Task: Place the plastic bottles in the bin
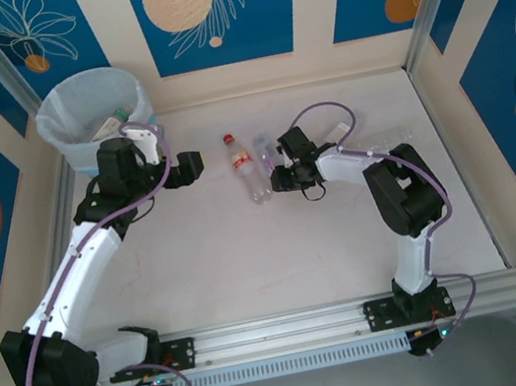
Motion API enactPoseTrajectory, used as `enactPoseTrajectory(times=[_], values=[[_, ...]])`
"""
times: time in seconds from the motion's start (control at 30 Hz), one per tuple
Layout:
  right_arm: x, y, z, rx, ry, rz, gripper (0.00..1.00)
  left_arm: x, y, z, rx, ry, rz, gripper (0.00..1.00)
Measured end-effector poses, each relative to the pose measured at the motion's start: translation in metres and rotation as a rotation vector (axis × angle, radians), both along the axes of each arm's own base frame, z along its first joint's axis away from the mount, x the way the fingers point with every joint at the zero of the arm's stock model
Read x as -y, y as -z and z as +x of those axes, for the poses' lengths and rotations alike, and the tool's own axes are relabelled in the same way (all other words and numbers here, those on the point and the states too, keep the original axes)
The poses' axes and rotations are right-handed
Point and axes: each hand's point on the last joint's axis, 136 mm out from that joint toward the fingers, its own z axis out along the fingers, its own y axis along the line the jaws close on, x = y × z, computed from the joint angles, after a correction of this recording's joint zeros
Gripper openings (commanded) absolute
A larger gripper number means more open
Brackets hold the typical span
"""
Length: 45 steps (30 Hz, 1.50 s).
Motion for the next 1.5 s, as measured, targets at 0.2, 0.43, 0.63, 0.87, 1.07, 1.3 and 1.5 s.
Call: enactPoseTrajectory(times=[0.2,0.43,0.63,0.87,1.07,1.3,1.5], values=[[0.000,-0.001,0.000,0.012,0.001,0.001,0.30,-0.001,0.000,0.001,0.001,-0.007,0.004,0.99],[0.004,-0.017,-0.007,0.052,0.001,0.020,0.15,-0.001,0.000,0.001,0.001,-0.007,0.003,0.99],[0.004,-0.055,-0.007,0.179,-0.002,0.079,0.00,0.001,0.000,0.000,-0.005,0.002,-0.007,0.99],[-0.012,-0.105,-0.018,0.350,-0.087,0.197,0.00,0.024,0.003,0.002,-0.071,0.078,-0.136,0.99],[-0.037,-0.146,-0.034,0.477,-0.215,0.320,0.00,0.049,-0.002,0.007,-0.112,0.145,-0.273,0.99],[-0.058,-0.171,-0.051,0.568,-0.327,0.392,0.00,0.070,-0.027,0.004,-0.078,0.259,-0.400,0.99],[-0.066,-0.187,-0.061,0.619,-0.377,0.452,0.00,0.080,-0.033,-0.002,-0.061,0.334,-0.456,0.99]])
